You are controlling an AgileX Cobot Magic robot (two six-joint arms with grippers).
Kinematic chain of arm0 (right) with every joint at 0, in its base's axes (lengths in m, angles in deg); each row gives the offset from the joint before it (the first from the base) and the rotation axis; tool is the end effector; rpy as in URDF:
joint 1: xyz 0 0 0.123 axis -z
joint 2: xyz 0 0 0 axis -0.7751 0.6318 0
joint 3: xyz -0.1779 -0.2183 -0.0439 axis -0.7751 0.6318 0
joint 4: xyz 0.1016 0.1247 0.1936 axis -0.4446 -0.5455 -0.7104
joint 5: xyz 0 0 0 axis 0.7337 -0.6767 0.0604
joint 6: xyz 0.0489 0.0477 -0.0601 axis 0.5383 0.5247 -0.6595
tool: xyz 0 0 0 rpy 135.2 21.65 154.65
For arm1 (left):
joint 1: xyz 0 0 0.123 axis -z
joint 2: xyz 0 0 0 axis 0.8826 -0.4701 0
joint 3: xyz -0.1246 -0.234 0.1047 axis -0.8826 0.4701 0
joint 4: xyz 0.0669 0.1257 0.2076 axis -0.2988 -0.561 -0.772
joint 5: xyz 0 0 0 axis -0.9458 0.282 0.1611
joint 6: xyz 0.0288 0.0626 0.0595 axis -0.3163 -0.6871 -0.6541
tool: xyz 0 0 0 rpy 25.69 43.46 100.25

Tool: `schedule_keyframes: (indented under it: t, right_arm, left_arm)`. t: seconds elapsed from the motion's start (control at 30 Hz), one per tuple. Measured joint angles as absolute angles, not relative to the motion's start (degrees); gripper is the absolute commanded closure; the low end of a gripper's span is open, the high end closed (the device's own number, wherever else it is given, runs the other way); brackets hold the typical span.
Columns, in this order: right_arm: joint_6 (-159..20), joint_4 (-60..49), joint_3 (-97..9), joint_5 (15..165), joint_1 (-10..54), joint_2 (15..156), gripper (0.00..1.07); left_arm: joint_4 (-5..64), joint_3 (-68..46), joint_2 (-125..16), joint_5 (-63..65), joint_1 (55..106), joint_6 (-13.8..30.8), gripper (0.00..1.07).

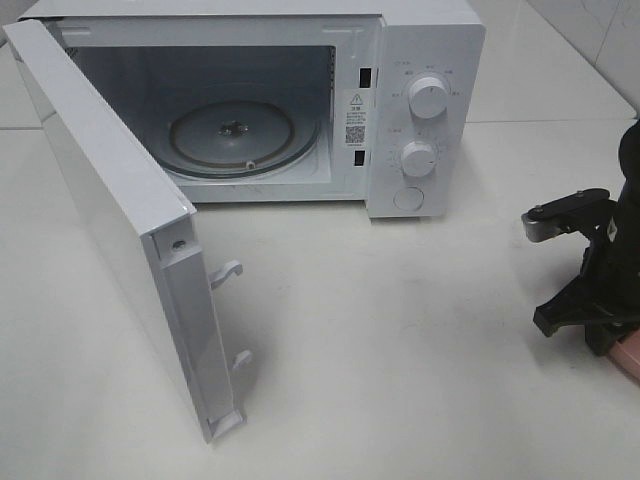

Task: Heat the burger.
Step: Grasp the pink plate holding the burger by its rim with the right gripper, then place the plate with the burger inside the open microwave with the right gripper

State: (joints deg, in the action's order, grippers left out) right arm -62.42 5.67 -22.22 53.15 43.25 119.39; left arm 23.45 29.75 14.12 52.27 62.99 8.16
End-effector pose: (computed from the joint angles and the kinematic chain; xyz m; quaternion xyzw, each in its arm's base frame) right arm 0.2785 0.0277 0.1160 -0.1162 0.9910 -0.0503 0.0440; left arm -0.0095 -0.0121 0.2803 0.0430 0.8505 -0.0622 0.5205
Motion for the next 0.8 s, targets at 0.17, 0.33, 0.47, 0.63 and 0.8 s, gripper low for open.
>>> schedule_keyframes:
  t: [0.17,0.33,0.47,0.63,0.8]
  right_arm:
    - [-62.4,5.9,-22.2,52.6,43.3,119.4,1.07]
    - [-60.4,7.6,-22.2,51.6,42.7,118.9,1.07]
    - [-58.0,10.5,-22.2,50.4,41.6,118.0,1.07]
    - [-54.1,14.6,-22.2,47.7,39.1,117.2,1.07]
    - [-50.9,17.1,-22.2,45.8,36.0,116.5,1.07]
  left_arm:
    - [23.4,29.7,14.1,52.3,63.0,8.2,0.06]
    - [23.4,29.7,14.1,52.3,63.0,8.2,0.06]
    - [23.4,29.7,14.1,52.3,63.0,8.2,0.06]
    - [23.4,29.7,14.1,52.3,63.0,8.2,0.06]
    - [23.4,29.7,14.1,52.3,63.0,8.2,0.06]
